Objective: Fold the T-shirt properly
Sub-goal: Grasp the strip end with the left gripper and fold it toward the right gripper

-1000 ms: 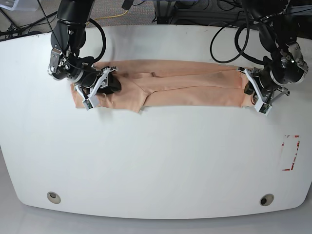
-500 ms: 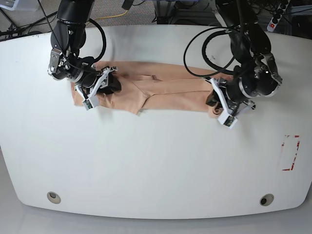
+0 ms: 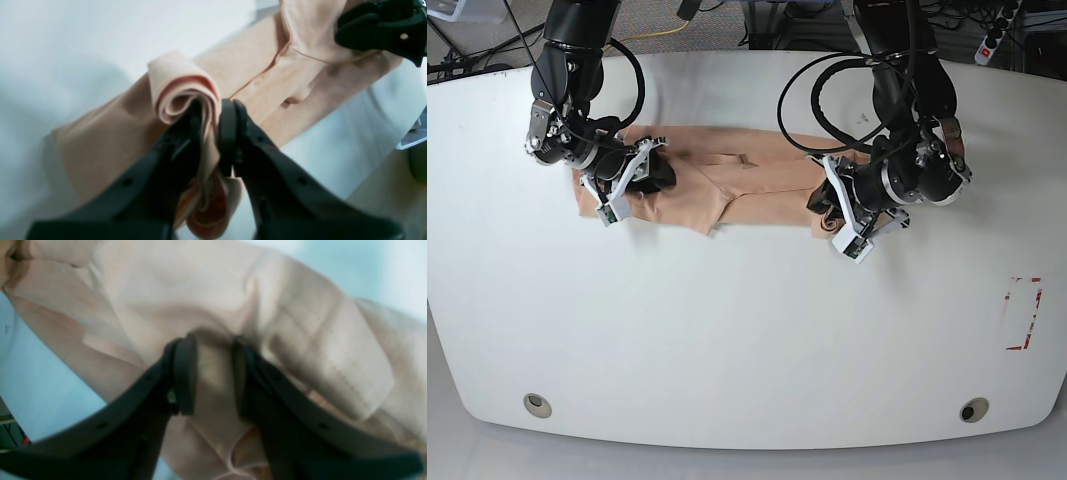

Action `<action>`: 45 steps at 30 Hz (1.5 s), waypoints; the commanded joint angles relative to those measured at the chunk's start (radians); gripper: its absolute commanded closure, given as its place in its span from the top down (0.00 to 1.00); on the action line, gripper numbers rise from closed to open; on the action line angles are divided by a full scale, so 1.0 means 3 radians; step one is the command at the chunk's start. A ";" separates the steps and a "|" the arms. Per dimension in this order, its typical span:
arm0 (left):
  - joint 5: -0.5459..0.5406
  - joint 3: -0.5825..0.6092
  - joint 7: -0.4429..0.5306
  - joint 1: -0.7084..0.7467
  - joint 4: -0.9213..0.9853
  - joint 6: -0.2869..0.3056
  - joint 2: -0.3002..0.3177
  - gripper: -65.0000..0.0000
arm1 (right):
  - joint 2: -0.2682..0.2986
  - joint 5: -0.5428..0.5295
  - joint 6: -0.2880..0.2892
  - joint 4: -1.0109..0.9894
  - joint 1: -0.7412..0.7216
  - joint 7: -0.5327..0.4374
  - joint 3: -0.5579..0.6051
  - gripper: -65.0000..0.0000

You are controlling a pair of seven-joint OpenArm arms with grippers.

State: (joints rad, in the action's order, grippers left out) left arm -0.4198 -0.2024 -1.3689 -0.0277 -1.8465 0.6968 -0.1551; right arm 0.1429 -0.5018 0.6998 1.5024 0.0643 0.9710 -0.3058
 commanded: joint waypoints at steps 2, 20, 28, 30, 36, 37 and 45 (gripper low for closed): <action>-0.0066 0.0012 0.0075 -0.0156 0.0036 0.0005 -0.0007 0.07 | 0.0022 0.0028 -0.0006 0.0027 -0.0028 0.0029 -0.0001 0.26; -0.0102 0.1081 0.0050 -0.0381 0.0199 -0.0151 -0.0007 0.40 | 0.0022 0.0023 -0.0006 0.0032 -0.0099 0.0039 -0.0001 0.26; -0.0066 0.1066 0.0055 -0.0453 -0.0092 0.0005 0.0115 0.40 | 0.0022 0.0013 -0.0006 0.0042 -0.0120 0.0044 -0.0001 0.26; 0.0016 0.0882 0.0065 -0.0432 -0.0097 0.0005 0.0254 0.40 | 0.0022 -0.0007 -0.0006 0.0078 -0.0120 0.0044 -0.0001 0.27; 0.0359 0.0447 0.0131 -0.0289 -0.0056 0.0005 0.0601 0.40 | 0.0017 -0.0007 -0.0006 0.0528 -0.0104 0.0126 -0.0032 0.28; 0.0359 0.0391 0.0198 -0.0253 -0.0036 0.0005 0.0647 0.39 | 0.0017 -0.0018 -0.0006 0.0579 -0.0109 0.0177 -0.0057 0.28; 0.0369 0.0186 0.0878 0.0049 0.0460 0.0005 0.0872 0.03 | 0.0043 -0.0734 -0.0006 0.0539 -0.0237 0.0591 -0.0871 0.80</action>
State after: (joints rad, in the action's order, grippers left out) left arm -0.2913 -0.1474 -1.1465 -0.0025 -1.7206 0.6964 0.1055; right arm 0.1383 -0.6701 0.6975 1.6680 0.0166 1.1431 -0.5140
